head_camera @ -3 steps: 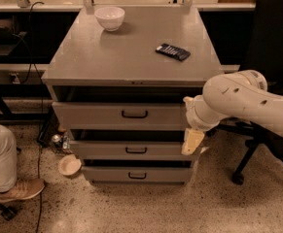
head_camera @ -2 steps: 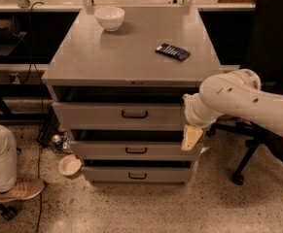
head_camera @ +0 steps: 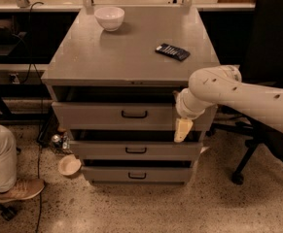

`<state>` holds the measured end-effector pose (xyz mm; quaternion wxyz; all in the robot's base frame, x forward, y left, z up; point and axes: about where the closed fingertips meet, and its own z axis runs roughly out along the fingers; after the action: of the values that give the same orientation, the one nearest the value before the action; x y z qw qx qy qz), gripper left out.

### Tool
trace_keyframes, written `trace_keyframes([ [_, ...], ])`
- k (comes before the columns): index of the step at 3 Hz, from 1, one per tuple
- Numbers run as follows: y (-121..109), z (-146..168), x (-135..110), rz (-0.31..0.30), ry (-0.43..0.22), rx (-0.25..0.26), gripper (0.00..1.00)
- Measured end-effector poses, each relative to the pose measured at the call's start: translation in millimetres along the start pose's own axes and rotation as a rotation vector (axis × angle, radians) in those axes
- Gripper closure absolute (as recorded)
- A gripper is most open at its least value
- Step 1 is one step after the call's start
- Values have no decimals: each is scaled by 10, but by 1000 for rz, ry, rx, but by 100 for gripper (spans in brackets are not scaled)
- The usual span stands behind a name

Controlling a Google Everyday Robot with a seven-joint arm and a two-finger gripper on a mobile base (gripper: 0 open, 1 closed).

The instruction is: Open top drawer

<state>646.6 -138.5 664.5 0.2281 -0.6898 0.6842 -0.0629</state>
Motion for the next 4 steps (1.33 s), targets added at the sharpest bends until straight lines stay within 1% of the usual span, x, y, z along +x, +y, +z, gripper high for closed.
trace_keyframes([
  [1, -11, 93, -8, 25, -64, -9, 18],
  [2, 96, -58, -32, 66, -123, 2, 41],
  [3, 272, -353, -94, 76, -160, 8, 65],
  [4, 488, -638, -109, 104, -180, -4, 87],
])
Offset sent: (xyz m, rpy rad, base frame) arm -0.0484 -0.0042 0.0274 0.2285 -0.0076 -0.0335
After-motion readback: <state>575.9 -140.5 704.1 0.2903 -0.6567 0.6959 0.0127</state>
